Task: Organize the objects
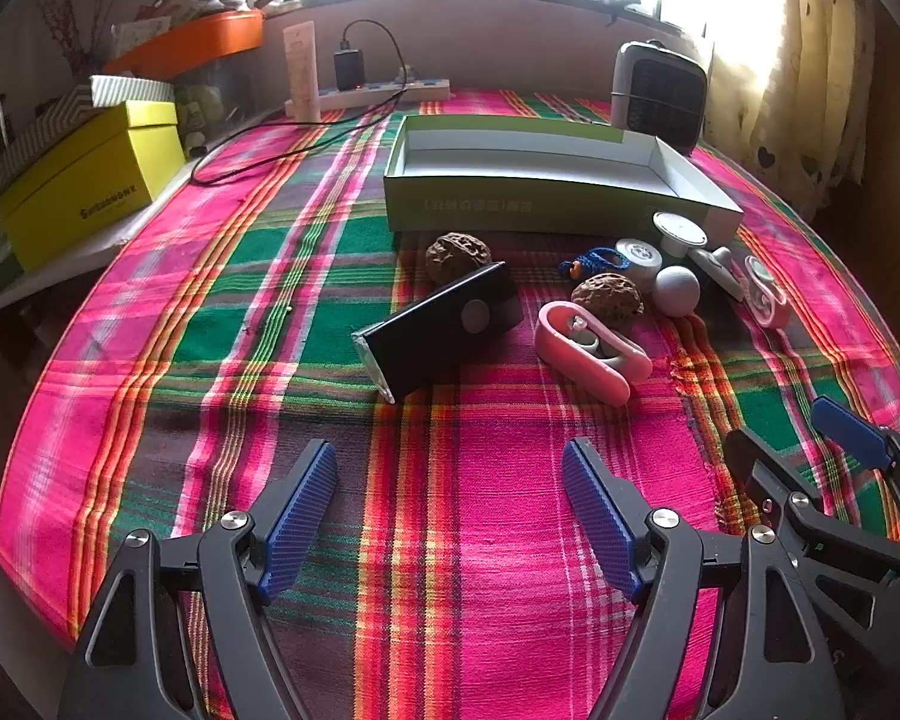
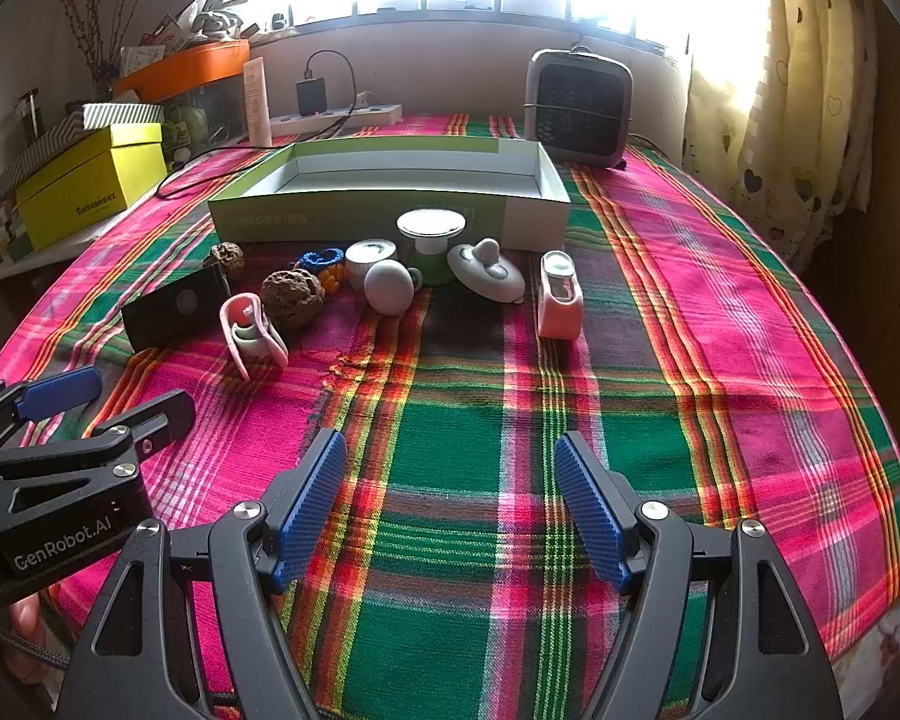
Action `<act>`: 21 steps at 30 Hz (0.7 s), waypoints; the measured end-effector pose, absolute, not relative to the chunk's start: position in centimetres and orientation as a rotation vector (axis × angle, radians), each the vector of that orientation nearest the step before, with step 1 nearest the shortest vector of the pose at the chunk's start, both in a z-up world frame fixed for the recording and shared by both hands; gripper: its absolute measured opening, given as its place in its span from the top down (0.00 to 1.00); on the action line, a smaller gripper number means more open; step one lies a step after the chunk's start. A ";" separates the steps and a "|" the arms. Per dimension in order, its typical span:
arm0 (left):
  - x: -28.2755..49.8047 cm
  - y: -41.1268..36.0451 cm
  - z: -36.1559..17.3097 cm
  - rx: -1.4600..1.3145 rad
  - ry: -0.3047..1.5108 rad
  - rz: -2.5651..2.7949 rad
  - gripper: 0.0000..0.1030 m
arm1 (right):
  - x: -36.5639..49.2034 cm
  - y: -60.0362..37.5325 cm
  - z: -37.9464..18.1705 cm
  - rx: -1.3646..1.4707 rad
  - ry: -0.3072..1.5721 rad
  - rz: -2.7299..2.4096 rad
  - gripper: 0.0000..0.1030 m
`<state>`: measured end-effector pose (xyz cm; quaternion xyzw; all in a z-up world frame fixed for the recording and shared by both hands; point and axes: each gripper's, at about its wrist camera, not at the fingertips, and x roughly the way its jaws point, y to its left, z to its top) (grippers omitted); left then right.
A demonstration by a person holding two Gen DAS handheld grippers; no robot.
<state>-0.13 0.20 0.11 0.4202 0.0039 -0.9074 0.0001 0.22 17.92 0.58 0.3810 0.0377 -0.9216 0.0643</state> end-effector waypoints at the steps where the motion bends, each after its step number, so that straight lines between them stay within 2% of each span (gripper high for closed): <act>1: -0.1 0.2 0.1 1.320 0.012 -2.850 0.25 | 0.2 17.9 0.6 1.150 0.114 -2.782 0.30; 21: -0.6 0.5 0.4 1.330 -0.002 -2.856 0.25 | 0.1 17.7 0.6 1.148 0.119 -2.778 0.30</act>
